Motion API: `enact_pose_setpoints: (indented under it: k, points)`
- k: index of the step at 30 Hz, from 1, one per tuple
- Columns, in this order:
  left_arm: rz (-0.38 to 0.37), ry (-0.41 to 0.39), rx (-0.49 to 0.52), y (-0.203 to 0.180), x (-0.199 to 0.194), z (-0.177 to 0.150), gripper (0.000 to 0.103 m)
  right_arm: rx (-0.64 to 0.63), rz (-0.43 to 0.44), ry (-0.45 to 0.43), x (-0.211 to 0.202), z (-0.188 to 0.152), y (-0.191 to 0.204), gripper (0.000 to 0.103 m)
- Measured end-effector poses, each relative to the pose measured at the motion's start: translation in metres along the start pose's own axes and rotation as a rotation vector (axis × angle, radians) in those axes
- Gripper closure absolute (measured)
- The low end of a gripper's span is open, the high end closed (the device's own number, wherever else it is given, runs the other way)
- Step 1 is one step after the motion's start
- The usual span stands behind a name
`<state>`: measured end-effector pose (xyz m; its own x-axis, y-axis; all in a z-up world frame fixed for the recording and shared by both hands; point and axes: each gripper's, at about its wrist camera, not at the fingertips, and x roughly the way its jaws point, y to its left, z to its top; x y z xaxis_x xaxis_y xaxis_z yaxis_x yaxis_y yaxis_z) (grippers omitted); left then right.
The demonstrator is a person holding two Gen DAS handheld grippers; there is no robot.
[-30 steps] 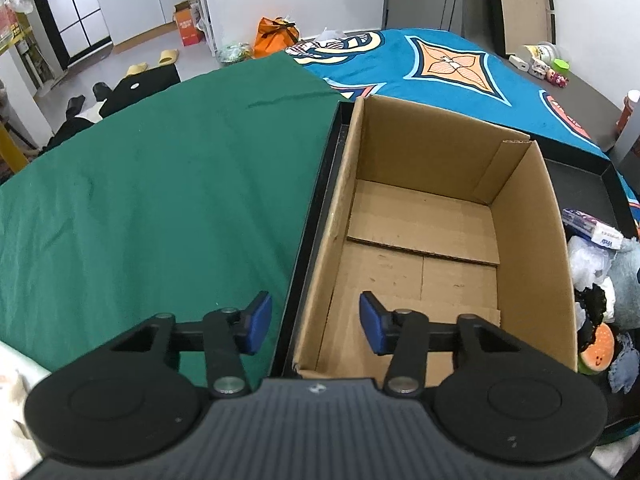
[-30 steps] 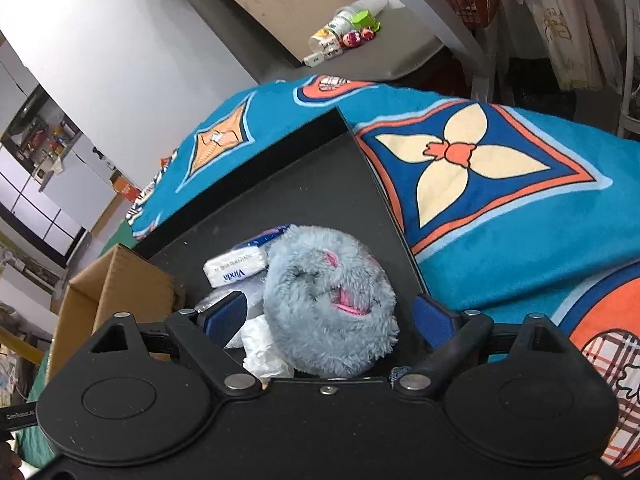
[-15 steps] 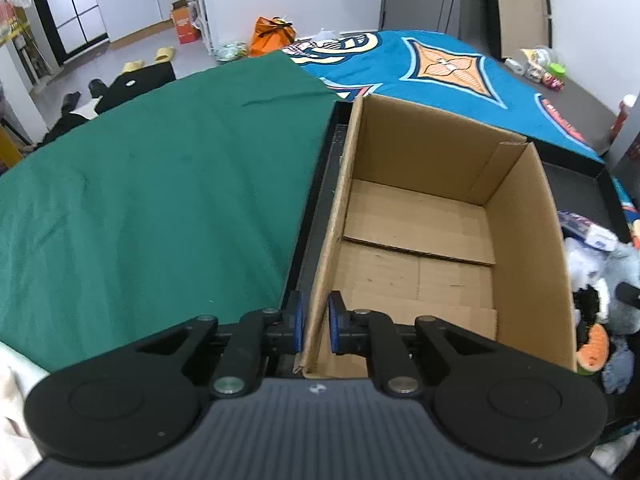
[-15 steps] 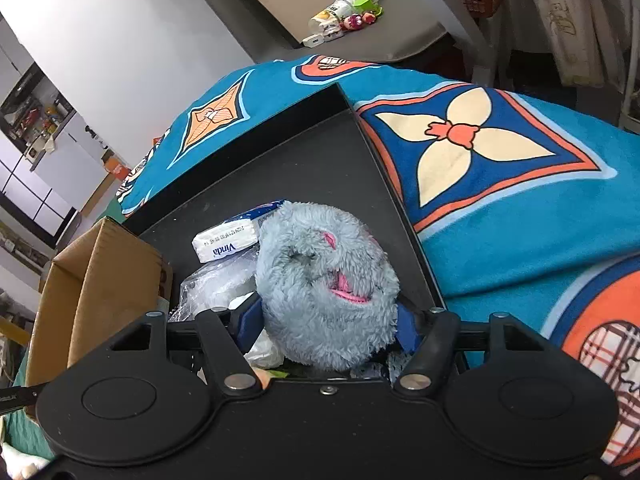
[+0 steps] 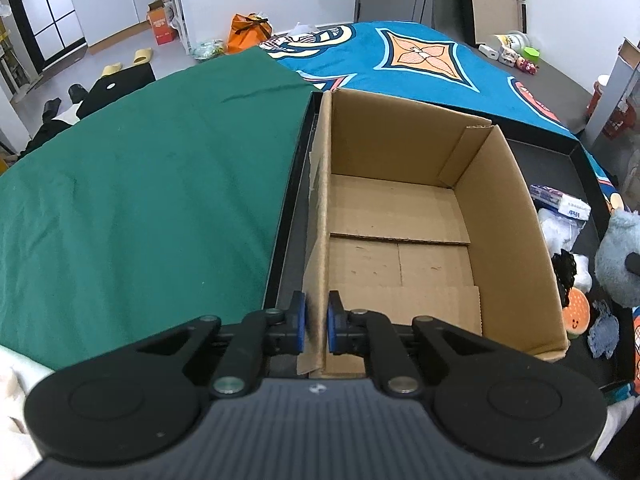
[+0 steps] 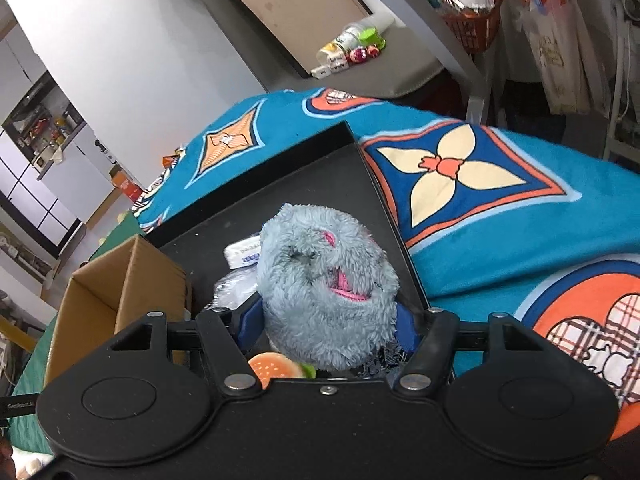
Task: Organize soft objects
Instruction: 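Lift the grey plush ball with the right tool and release it into the box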
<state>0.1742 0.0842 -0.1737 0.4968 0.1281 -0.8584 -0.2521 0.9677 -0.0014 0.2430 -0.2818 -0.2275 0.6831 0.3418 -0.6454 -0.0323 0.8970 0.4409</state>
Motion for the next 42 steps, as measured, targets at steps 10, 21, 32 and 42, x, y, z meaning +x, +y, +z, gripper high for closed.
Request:
enact_pose_setpoints:
  k: [10, 21, 32, 42]
  points:
    - [-0.023, 0.007, 0.006, 0.002, -0.005, -0.001, 0.093, -0.025, 0.006, -0.030, -0.029, -0.004, 0.014, 0.041]
    - [-0.033, 0.007, 0.025, 0.000, -0.006, -0.006, 0.093, -0.102, 0.041, -0.040, -0.051, -0.012, 0.052, 0.041]
    - [-0.044, 0.015, 0.006, 0.005, -0.004, -0.008, 0.093, -0.179, 0.063, -0.039, -0.056, -0.020, 0.099, 0.041]
    - [-0.029, 0.053, -0.036, 0.015, 0.003, -0.009, 0.092, -0.258, 0.089, -0.041, -0.054, -0.026, 0.143, 0.041]
